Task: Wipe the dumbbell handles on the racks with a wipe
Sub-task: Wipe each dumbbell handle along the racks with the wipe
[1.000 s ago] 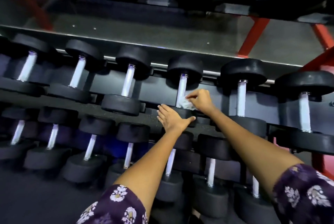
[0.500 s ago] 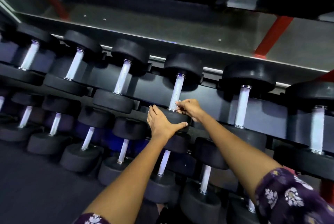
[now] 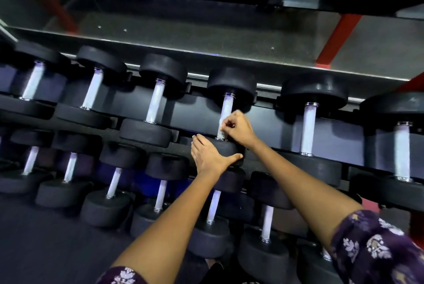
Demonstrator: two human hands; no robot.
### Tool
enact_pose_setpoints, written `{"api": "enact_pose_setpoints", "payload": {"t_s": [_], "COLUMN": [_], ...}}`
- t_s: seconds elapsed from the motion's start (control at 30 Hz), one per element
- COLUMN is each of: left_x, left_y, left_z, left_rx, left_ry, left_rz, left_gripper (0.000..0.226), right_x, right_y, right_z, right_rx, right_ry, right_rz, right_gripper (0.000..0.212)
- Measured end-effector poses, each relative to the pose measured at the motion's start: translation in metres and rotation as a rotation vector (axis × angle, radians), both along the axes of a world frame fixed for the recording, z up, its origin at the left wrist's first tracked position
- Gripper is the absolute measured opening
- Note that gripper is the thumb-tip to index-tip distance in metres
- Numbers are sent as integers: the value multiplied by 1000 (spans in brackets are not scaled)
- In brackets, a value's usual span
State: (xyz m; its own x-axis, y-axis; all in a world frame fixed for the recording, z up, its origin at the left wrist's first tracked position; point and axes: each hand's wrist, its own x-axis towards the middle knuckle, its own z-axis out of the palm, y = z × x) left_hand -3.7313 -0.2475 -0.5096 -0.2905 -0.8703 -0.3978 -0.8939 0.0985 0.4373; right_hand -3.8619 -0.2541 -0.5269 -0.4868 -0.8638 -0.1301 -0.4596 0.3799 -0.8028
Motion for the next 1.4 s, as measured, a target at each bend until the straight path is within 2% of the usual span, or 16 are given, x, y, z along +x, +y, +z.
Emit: {"api": "enact_pose_setpoints", "payload": {"t_s": [0.07, 0.2, 0.3, 0.37, 0.57, 0.73, 0.93, 1.13, 1.3, 1.4], "left_x": [1, 2, 3, 3, 6, 4, 7, 4, 9, 8], "left_y": [0, 1, 0, -1, 0, -1, 1, 1, -2, -6], "left_z": [0, 4, 6, 4, 4, 4, 6, 3, 9, 13], "left_rx": [-1, 24, 26, 28, 33, 34, 19, -31, 8, 61], "left_ry": [7, 19, 10, 5, 27, 27, 34, -18, 4, -86], "left_rz": [0, -14, -31, -32, -30, -41, -73, -142, -153, -219], "left_gripper": [143, 142, 140, 141, 140, 139, 136, 132, 135, 135], "right_x": [5, 12, -3, -3, 5, -13, 9, -9, 14, -1], "right_y": [-6, -12, -25, -28, -8, -34, -6, -39, -9, -20], "right_z": [0, 2, 12, 15, 6, 13, 3, 14, 3, 8], "right_rx": [-15, 124, 156, 147, 226, 120, 185, 104, 104, 131], "right_ry": [47, 249, 356, 344, 298, 249, 278, 267, 249, 275], "right_rz": [-16, 236, 189, 119, 223, -74, 149, -129, 66, 26], "right_gripper": [4, 4, 10, 13, 16, 13, 14, 12, 17, 21]}}
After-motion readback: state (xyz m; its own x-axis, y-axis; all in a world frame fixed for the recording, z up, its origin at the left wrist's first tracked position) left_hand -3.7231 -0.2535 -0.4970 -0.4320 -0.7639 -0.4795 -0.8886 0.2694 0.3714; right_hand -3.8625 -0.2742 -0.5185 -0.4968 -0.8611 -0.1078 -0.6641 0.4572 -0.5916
